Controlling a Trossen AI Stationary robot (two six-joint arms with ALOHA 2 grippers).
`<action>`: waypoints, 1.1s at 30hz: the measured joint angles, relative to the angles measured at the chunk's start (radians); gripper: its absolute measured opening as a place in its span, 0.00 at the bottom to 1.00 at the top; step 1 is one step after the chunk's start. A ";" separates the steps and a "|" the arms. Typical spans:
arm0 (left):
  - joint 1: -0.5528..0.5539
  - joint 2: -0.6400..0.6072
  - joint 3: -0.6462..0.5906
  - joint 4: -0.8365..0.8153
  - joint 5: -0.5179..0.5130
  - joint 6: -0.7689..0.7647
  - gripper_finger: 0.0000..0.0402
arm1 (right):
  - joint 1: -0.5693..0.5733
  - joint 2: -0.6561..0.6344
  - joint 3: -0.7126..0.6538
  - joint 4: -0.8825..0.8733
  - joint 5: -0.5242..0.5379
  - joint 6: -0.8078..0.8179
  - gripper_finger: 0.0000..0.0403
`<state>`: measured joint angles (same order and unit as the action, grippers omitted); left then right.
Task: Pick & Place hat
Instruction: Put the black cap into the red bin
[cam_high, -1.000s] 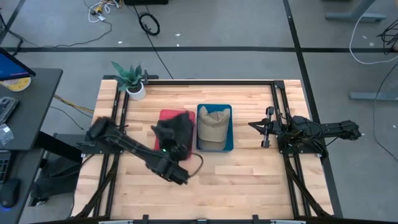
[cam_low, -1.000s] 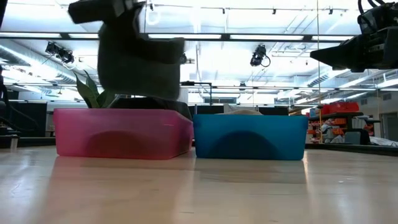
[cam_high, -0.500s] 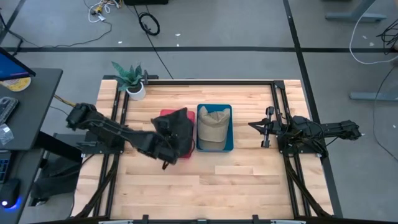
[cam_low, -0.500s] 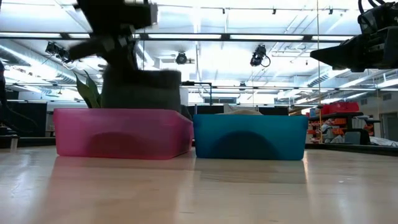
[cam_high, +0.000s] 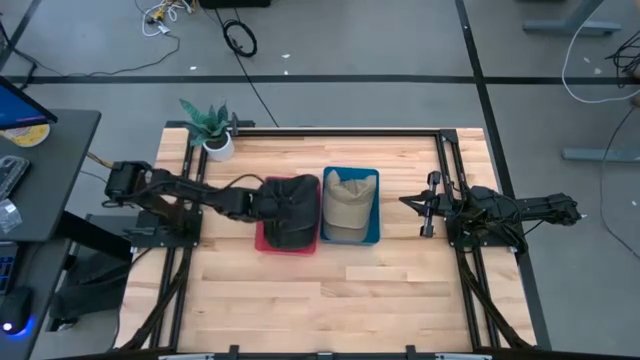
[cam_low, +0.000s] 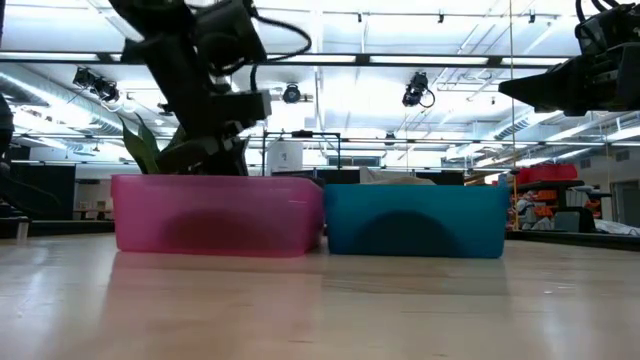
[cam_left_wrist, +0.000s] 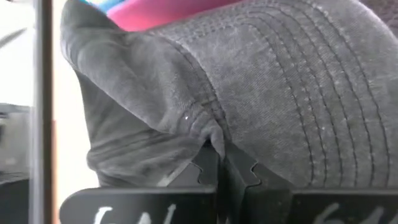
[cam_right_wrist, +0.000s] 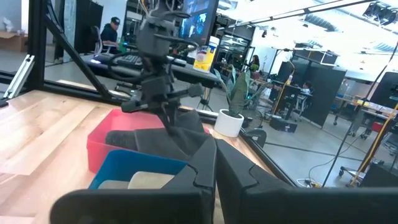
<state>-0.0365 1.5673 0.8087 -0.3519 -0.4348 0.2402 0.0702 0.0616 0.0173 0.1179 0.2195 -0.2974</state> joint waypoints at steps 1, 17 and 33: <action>0.014 0.000 -0.009 0.013 0.028 -0.005 0.01 | 0.000 0.000 0.000 0.000 0.000 0.000 0.03; 0.148 0.000 -0.042 0.062 0.342 -0.142 0.01 | 0.000 0.000 0.000 0.000 0.000 0.000 0.03; 0.147 -0.090 -0.018 0.007 0.427 -0.284 0.14 | 0.000 0.000 0.000 0.000 0.000 0.000 0.03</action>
<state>0.1102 1.4775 0.7908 -0.3452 -0.0077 -0.0436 0.0700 0.0612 0.0174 0.1181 0.2199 -0.2974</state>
